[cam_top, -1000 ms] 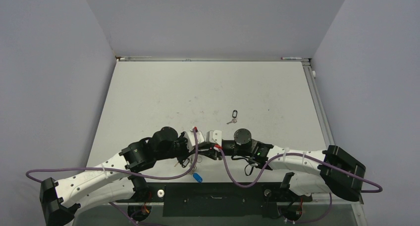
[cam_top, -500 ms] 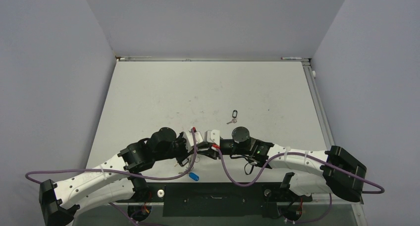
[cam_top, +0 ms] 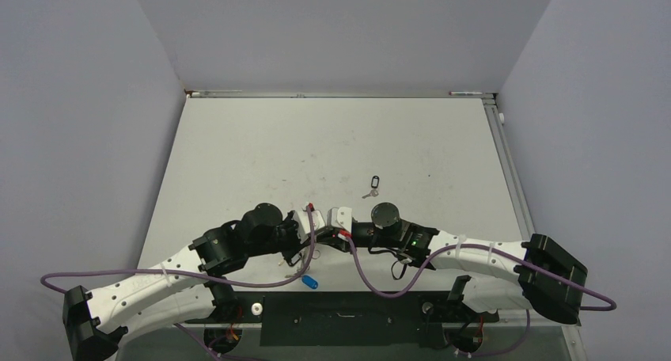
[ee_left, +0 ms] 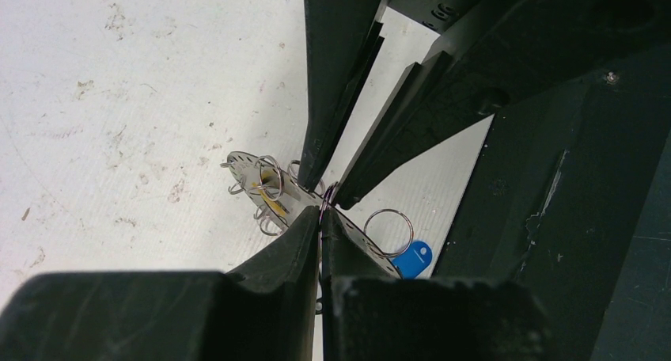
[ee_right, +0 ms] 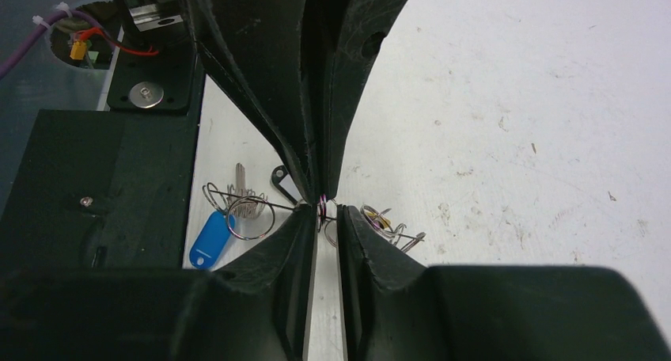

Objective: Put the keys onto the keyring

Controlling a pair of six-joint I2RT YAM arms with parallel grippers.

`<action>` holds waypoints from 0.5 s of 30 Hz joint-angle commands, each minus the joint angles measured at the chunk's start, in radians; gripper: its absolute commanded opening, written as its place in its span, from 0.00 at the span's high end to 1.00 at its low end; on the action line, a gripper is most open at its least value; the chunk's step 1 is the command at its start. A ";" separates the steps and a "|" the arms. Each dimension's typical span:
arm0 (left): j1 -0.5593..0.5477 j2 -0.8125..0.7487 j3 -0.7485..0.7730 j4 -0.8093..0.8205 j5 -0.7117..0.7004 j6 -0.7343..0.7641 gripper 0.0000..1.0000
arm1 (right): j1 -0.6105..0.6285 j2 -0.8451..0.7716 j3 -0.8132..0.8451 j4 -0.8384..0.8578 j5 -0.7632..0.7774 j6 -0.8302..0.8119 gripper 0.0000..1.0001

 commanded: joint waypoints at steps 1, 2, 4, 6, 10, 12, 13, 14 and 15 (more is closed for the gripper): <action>-0.002 0.000 0.010 0.048 0.022 0.016 1.00 | 0.006 0.006 0.024 0.053 -0.011 -0.003 0.93; -0.002 -0.001 0.010 0.048 0.022 0.016 1.00 | 0.005 0.005 0.022 0.053 -0.012 -0.004 0.94; -0.002 -0.005 0.007 0.049 0.020 0.016 1.00 | 0.006 0.005 0.023 0.046 -0.014 -0.005 0.95; -0.002 -0.010 0.005 0.053 0.023 0.016 1.00 | 0.005 0.005 0.028 0.032 -0.010 -0.007 0.95; -0.002 -0.016 0.005 0.057 0.020 0.018 1.00 | 0.005 -0.009 0.022 0.035 0.010 -0.009 0.95; -0.001 -0.019 0.004 0.059 0.014 0.018 1.00 | 0.006 -0.025 0.007 0.061 0.012 -0.008 0.95; -0.001 -0.022 0.005 0.059 0.013 0.019 1.00 | 0.006 -0.032 -0.002 0.074 0.011 -0.006 0.95; -0.001 -0.027 0.005 0.059 0.012 0.021 0.97 | 0.005 -0.041 -0.010 0.088 0.011 -0.005 0.95; 0.001 -0.032 0.004 0.061 0.015 0.024 0.93 | 0.006 -0.049 -0.019 0.099 0.011 -0.003 0.95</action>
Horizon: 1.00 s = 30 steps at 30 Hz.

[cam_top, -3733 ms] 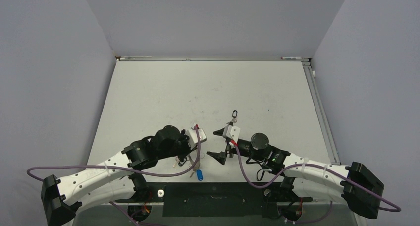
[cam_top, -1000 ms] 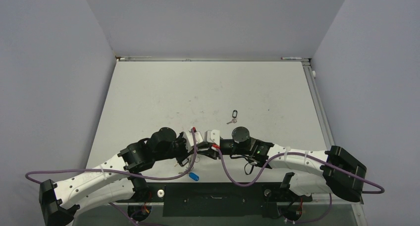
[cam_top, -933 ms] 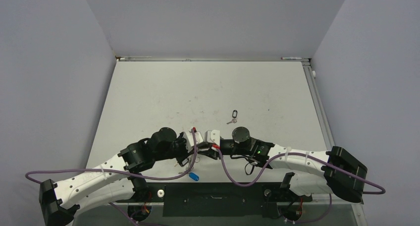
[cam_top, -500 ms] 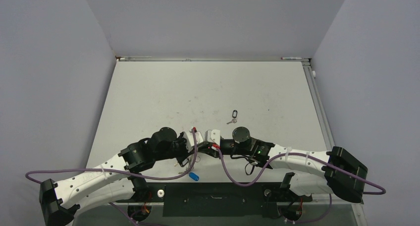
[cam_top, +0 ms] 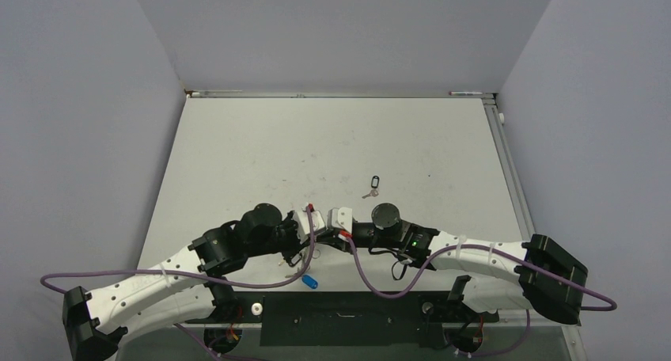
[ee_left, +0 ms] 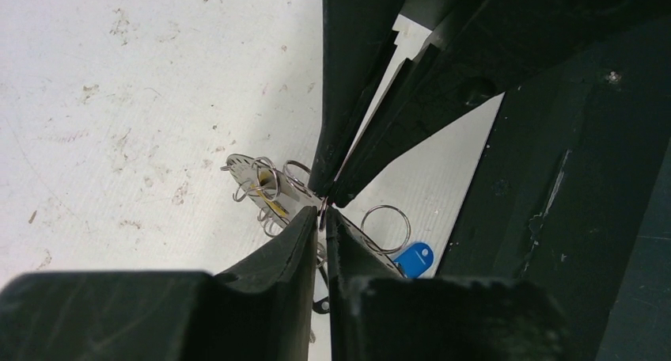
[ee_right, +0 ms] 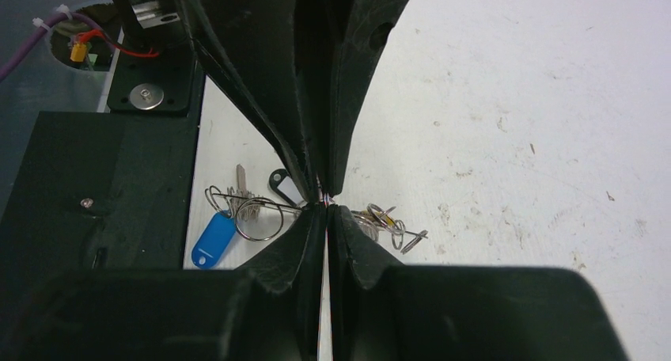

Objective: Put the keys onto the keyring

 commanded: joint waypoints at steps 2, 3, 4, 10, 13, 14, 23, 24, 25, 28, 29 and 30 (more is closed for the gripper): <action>0.010 -0.047 0.000 0.066 0.032 0.020 0.83 | 0.005 -0.063 -0.033 0.112 0.004 -0.002 0.95; 0.014 -0.063 -0.005 0.074 0.043 0.021 0.77 | 0.005 -0.071 -0.038 0.120 0.002 -0.003 0.95; 0.018 -0.070 -0.011 0.079 0.053 0.022 0.72 | 0.005 -0.077 -0.045 0.129 0.001 -0.003 0.95; 0.049 -0.131 -0.030 0.107 0.075 0.023 0.47 | 0.005 -0.100 -0.057 0.157 0.013 -0.013 0.95; 0.088 -0.161 -0.037 0.133 0.120 0.015 0.34 | 0.006 -0.107 -0.065 0.182 0.022 -0.016 0.95; 0.101 -0.175 -0.042 0.142 0.135 0.013 0.30 | 0.006 -0.109 -0.068 0.194 0.025 -0.015 0.95; 0.310 -0.356 -0.120 0.360 0.360 -0.091 0.36 | 0.004 -0.155 -0.099 0.313 0.022 0.005 0.95; 0.325 -0.367 -0.127 0.380 0.385 -0.105 0.37 | 0.005 -0.163 -0.101 0.328 0.021 0.008 0.95; 0.339 -0.377 -0.135 0.397 0.407 -0.117 0.38 | 0.005 -0.172 -0.104 0.340 0.022 0.010 0.95; 0.371 -0.396 -0.157 0.484 0.495 -0.161 0.41 | 0.005 -0.201 -0.120 0.390 0.028 0.020 0.95; 0.378 -0.401 -0.163 0.513 0.521 -0.174 0.42 | 0.005 -0.212 -0.127 0.415 0.028 0.028 0.95; 0.384 -0.406 -0.171 0.539 0.546 -0.186 0.44 | 0.003 -0.220 -0.135 0.443 0.028 0.036 0.95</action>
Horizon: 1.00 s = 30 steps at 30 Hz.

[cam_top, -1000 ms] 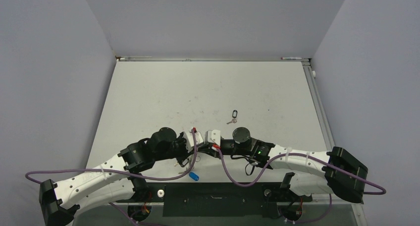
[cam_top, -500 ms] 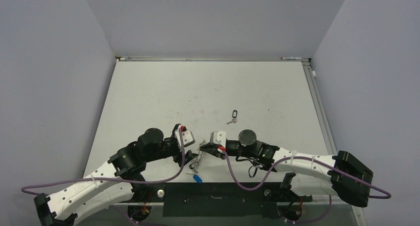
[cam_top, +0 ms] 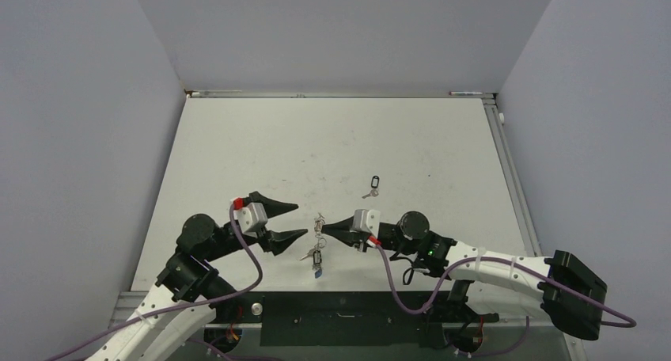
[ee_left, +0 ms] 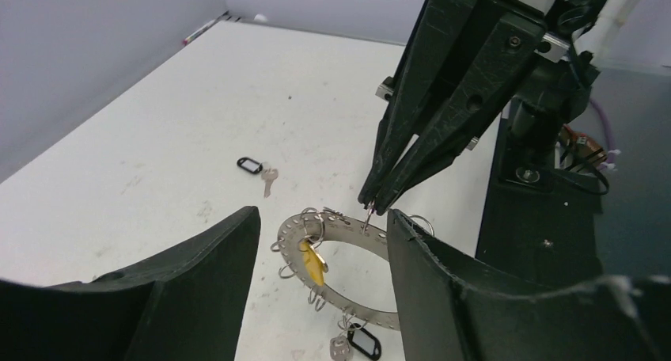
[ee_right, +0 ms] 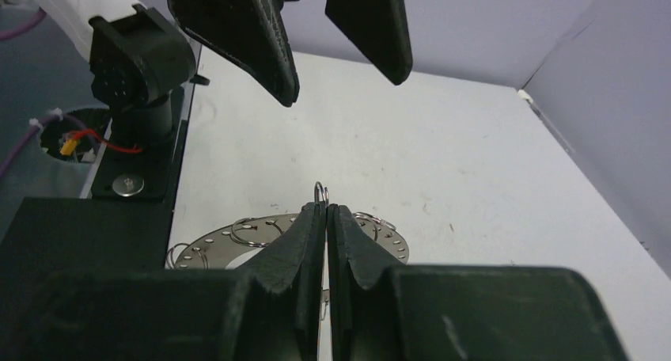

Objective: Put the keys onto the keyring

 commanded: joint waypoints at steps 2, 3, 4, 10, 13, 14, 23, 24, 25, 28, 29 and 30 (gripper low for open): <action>0.033 -0.030 -0.033 0.230 0.201 -0.103 0.46 | 0.003 -0.070 -0.036 0.252 -0.005 0.045 0.95; 0.037 -0.036 -0.040 0.255 0.222 -0.116 0.47 | 0.003 -0.076 -0.040 0.278 -0.004 0.056 0.95; 0.040 -0.041 -0.047 0.280 0.240 -0.128 0.49 | 0.003 -0.080 -0.045 0.301 -0.003 0.068 0.95; 0.047 -0.061 -0.072 0.358 0.302 -0.174 0.57 | 0.004 -0.089 -0.077 0.472 0.009 0.161 0.95; 0.048 -0.063 -0.071 0.366 0.305 -0.180 0.58 | 0.005 -0.079 -0.082 0.538 0.025 0.207 0.95; 0.048 -0.063 -0.070 0.369 0.301 -0.183 0.58 | 0.004 -0.075 -0.081 0.557 0.026 0.227 0.95; 0.049 -0.021 -0.072 0.491 0.289 -0.262 0.60 | 0.006 -0.014 -0.105 0.747 0.048 0.323 0.95; 0.049 -0.014 -0.071 0.514 0.280 -0.275 0.60 | 0.006 -0.010 -0.107 0.758 0.059 0.326 0.95; 0.049 -0.005 -0.068 0.535 0.270 -0.284 0.58 | 0.007 -0.006 -0.109 0.770 0.066 0.325 0.95; 0.048 0.016 -0.042 0.539 0.209 -0.274 0.12 | 0.008 0.011 -0.116 0.808 0.077 0.313 0.95; 0.047 0.017 -0.039 0.538 0.180 -0.267 0.02 | 0.008 0.015 -0.118 0.815 0.077 0.307 0.95; 0.047 0.016 -0.043 0.543 0.151 -0.265 0.03 | 0.007 0.017 -0.119 0.817 0.077 0.302 0.95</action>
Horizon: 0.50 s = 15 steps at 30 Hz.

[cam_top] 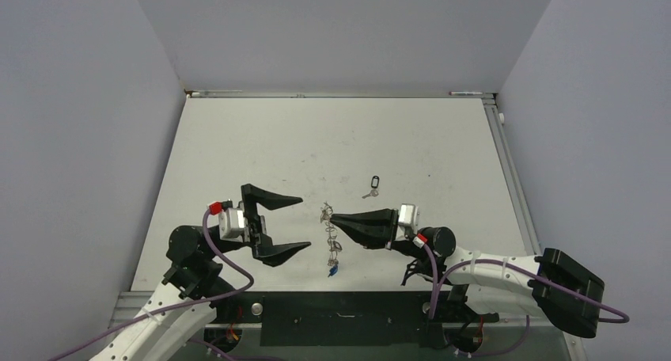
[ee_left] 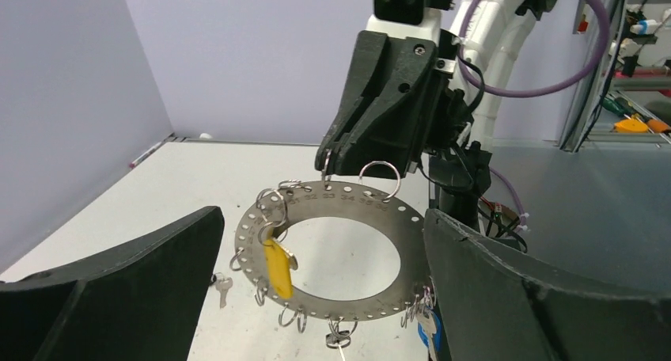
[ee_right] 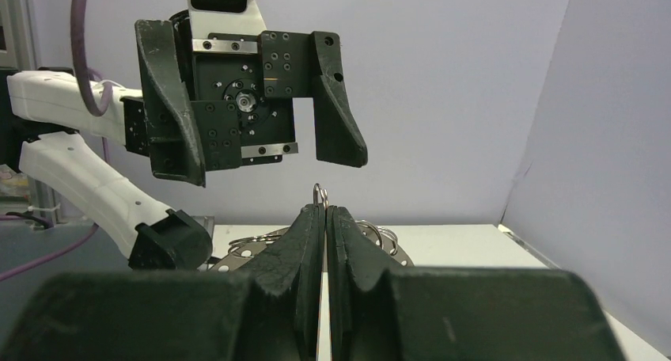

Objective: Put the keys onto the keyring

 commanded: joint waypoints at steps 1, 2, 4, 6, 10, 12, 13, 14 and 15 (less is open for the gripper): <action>0.005 0.011 0.022 0.086 -0.129 -0.018 0.04 | 0.008 0.009 -0.001 0.164 0.012 0.008 0.95; 0.003 0.012 0.011 0.104 -0.160 -0.027 0.04 | 0.007 0.008 -0.003 0.161 0.012 0.003 0.95; 0.001 0.022 -0.017 0.164 -0.170 -0.041 0.04 | 0.007 -0.002 -0.012 0.151 0.013 -0.006 0.95; 0.005 0.034 -0.032 0.171 -0.139 -0.025 0.03 | 0.004 -0.012 -0.022 0.144 0.021 -0.013 0.95; 0.011 0.045 -0.058 0.199 -0.057 -0.014 0.19 | -0.010 -0.001 -0.020 0.148 -0.013 0.001 0.95; 0.016 0.051 -0.073 0.216 -0.028 -0.014 0.38 | -0.020 0.026 -0.020 0.175 -0.037 0.013 0.95; 0.020 0.055 -0.079 0.217 -0.006 -0.010 0.43 | -0.026 0.037 -0.026 0.197 -0.041 0.023 0.95; 0.025 0.060 -0.083 0.218 0.018 -0.011 0.45 | -0.038 0.051 -0.032 0.228 -0.047 0.038 0.95; 0.027 0.067 -0.085 0.217 0.047 -0.015 0.45 | -0.047 0.067 -0.036 0.259 -0.056 0.060 0.95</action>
